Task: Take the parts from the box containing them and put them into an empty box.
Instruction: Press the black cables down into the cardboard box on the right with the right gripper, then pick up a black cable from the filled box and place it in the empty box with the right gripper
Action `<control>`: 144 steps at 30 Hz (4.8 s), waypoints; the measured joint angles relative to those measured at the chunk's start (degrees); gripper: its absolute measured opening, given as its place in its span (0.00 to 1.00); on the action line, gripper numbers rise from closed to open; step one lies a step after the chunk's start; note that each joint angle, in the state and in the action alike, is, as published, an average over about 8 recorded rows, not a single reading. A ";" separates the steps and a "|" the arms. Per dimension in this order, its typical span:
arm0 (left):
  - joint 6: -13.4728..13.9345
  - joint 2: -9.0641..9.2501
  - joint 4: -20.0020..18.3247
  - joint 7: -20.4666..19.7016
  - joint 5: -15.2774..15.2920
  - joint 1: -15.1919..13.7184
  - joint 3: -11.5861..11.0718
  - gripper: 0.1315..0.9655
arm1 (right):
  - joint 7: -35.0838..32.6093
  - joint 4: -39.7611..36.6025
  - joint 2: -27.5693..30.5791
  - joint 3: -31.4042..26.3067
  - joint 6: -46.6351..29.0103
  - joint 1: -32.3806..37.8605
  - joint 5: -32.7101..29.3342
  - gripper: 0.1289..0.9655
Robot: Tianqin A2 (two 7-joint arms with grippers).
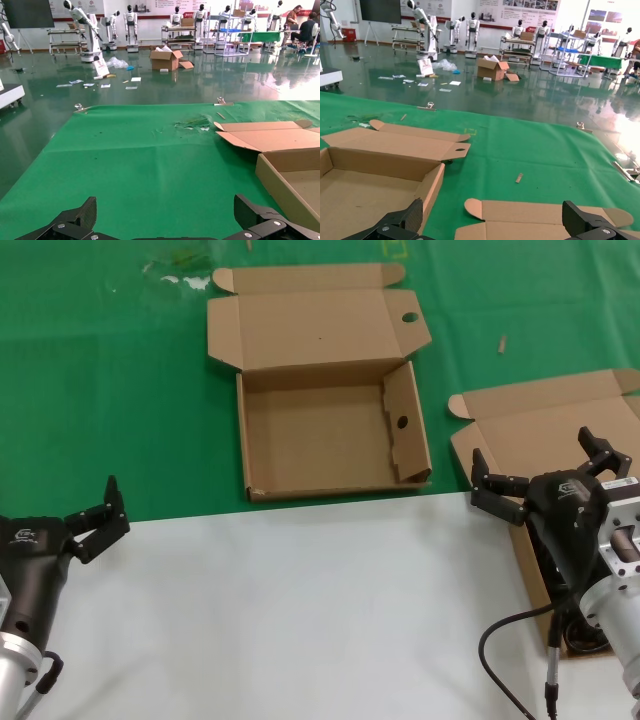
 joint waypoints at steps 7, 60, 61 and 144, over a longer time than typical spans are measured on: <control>0.00 0.00 0.00 0.00 0.00 0.00 0.00 1.00 | 0.00 0.00 0.00 0.00 0.00 0.00 0.00 1.00; 0.00 0.00 0.00 -0.02 0.01 0.00 0.00 1.00 | -55.32 7.36 56.73 -23.16 17.66 -9.28 25.17 1.00; 0.00 0.00 0.00 -0.02 0.02 0.00 0.00 1.00 | -56.66 6.52 56.04 -24.81 17.63 -7.33 25.89 1.00; 0.00 0.00 0.00 -0.01 0.01 0.00 0.00 1.00 | -62.75 12.27 56.42 -44.75 25.03 14.21 40.29 0.12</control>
